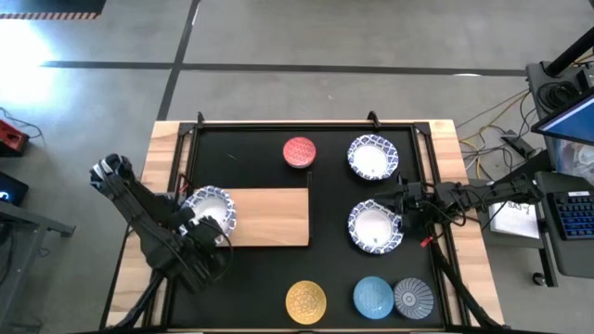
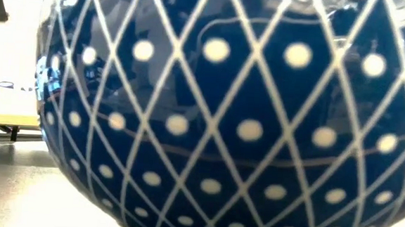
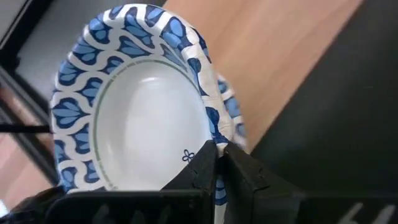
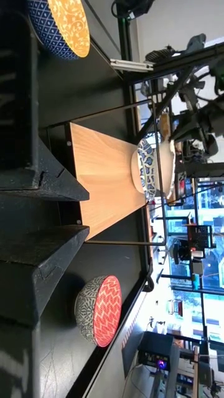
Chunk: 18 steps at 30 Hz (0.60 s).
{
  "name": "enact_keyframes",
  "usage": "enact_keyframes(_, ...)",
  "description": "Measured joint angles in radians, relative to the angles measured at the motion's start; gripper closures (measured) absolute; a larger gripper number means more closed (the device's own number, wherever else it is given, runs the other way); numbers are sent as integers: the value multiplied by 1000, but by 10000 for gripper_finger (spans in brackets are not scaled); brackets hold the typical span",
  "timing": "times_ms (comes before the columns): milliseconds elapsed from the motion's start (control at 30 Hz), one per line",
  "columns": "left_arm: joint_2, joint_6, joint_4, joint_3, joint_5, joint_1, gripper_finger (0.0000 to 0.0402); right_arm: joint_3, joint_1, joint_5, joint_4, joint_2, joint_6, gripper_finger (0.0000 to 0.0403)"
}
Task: Place and stack bowls onto a shelf
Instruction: Stack the blue patterned bowl on top of the blue patterned bowl on the shelf
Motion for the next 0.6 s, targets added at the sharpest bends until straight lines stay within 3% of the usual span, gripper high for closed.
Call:
enact_keyframes(333, -12, -131, 14, -102, 43, 0, 359, 0, 0, 0, 0, 0, 0, 339)
enact_keyframes(600, -12, -148, 13, -65, 34, 0, 287, 0, 0, 0, 0, 0, 1, 339)
